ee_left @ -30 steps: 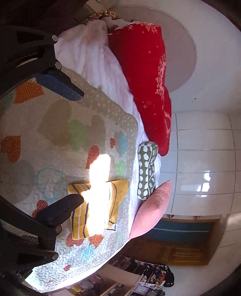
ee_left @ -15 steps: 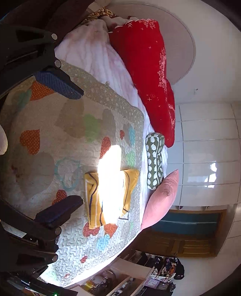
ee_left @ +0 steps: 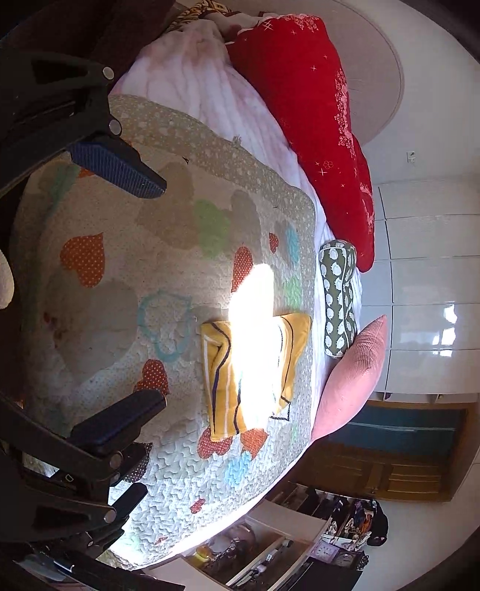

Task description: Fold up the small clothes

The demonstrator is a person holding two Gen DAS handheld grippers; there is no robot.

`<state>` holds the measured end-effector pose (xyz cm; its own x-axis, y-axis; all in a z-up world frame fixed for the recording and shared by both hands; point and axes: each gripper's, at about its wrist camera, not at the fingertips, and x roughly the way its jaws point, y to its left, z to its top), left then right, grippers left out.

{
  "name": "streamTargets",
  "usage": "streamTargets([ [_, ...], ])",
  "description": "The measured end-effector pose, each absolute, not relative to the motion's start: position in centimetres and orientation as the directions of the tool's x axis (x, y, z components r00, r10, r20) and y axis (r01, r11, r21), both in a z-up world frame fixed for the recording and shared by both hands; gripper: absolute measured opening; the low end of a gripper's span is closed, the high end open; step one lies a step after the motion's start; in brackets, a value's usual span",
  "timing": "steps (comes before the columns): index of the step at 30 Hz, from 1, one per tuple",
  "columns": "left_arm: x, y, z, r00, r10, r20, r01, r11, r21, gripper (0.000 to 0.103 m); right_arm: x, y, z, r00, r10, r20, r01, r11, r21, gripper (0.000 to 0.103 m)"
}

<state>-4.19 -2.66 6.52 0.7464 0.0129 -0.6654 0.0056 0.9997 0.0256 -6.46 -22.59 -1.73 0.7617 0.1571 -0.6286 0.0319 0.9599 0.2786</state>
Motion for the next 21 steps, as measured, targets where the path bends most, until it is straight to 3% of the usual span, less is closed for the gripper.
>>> streamTargets([
  [21,-4.7,-3.9,5.5,0.729,-0.036,-0.684,0.056,0.998,0.007,0.103,-6.3,-23.1,-2.6,0.753,0.069,-0.655,0.113,0.966,0.232,0.075],
])
